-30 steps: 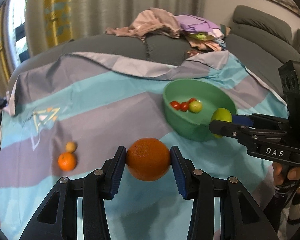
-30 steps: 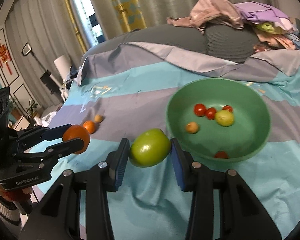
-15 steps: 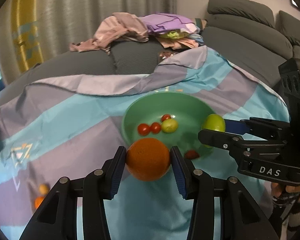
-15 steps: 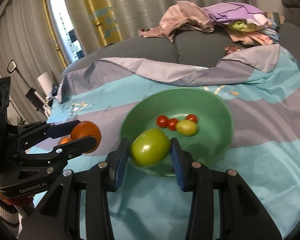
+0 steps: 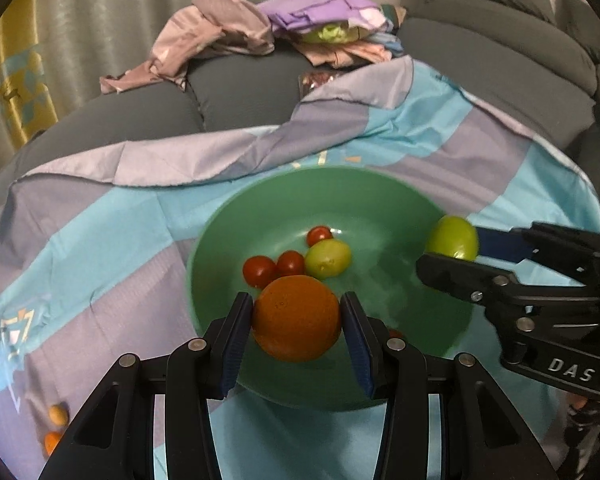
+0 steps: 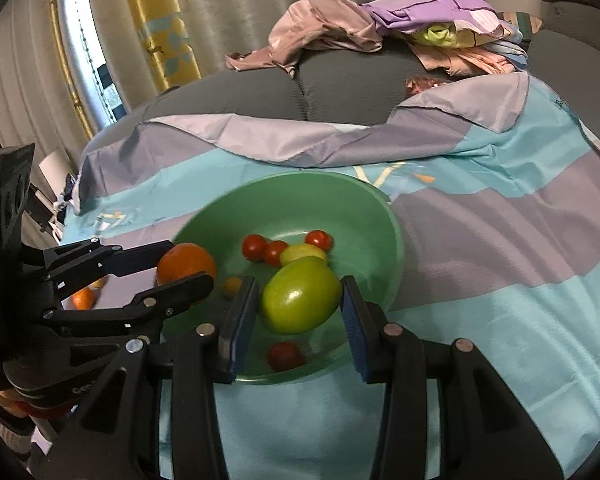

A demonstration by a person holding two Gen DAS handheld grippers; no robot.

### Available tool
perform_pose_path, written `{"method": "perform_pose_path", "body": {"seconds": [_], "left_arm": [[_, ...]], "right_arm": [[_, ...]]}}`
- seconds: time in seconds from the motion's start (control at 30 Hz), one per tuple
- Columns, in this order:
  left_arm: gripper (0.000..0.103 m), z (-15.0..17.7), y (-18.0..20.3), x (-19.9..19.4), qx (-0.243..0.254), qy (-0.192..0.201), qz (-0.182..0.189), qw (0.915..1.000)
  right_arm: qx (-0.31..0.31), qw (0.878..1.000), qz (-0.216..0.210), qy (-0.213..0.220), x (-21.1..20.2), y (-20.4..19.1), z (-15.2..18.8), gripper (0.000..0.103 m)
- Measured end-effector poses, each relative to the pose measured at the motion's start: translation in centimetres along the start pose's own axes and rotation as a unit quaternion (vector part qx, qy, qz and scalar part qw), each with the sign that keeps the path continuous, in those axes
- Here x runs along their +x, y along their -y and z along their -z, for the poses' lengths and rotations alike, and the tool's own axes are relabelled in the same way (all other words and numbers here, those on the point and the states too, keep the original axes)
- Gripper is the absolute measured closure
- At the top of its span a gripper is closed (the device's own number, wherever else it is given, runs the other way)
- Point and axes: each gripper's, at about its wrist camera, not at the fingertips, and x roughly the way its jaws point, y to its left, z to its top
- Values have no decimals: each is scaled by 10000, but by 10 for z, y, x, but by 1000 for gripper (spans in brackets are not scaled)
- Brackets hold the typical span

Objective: Organize fruits
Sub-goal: 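Carry the orange and green pear over the green bowl and open both tools, then withdraw both open tools toward the last orange and small brown fruit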

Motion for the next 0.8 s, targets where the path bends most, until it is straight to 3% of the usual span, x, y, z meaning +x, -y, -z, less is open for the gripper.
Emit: {"method": "perform_pose_path", "body": {"seconds": [0.27, 0.4, 0.47, 0.57, 0.8], "left_arm": [[58, 6, -1, 12, -1, -201, -162, 9997], [58, 7, -2, 5, 14, -90, -228, 9997], [55, 6, -3, -4, -2, 37, -243, 9997], [43, 7, -4, -21, -6, 209, -428, 9989], [43, 26, -13, -68, -185, 478, -660, 9965]], "right_arm": [[4, 10000, 41, -85, 5, 2, 1, 59], [37, 10000, 37, -63, 1, 0, 1, 58], [67, 10000, 25, -51, -3, -2, 2, 55], [86, 10000, 12, 7, -13, -5, 2, 49], [14, 9997, -124, 196, -46, -22, 8, 41]]}}
